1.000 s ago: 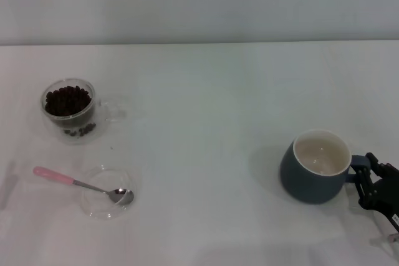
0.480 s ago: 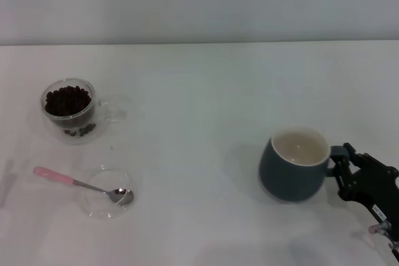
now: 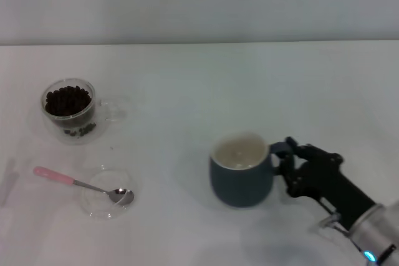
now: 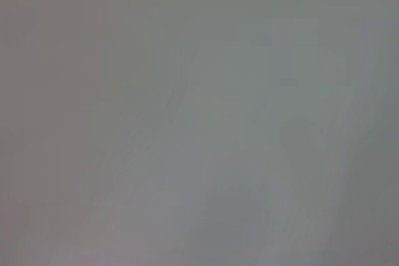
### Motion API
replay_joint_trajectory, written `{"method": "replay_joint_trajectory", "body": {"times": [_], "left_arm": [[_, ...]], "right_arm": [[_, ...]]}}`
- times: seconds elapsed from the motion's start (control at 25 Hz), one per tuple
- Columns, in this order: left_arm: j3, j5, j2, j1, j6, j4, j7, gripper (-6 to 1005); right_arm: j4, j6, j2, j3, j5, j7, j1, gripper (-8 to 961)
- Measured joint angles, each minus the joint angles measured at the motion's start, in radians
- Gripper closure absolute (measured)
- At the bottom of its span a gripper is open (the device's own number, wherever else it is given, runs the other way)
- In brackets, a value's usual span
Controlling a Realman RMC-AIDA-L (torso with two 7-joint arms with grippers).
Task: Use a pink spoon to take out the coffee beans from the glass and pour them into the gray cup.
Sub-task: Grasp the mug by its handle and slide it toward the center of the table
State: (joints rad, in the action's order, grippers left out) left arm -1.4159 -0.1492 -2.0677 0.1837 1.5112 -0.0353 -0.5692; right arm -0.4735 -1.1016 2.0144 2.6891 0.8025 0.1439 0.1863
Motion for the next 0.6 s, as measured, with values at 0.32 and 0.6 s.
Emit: {"method": "replay_joint_trajectory", "body": {"times": [0.32,0.6], "left_arm": [[-0.003,-0.006,-0.001,0.0,0.0,0.0,0.0,110],[-0.005,-0.01,-0.002,0.0,0.004,-0.003,0.0,111]], "right_arm": [[-0.041,0.07,0.002,0.004,-0.09,-0.006,0.046,773],[-0.052,0.11,0.003,0.004,-0.097,-0.006,0.061,778]]}}
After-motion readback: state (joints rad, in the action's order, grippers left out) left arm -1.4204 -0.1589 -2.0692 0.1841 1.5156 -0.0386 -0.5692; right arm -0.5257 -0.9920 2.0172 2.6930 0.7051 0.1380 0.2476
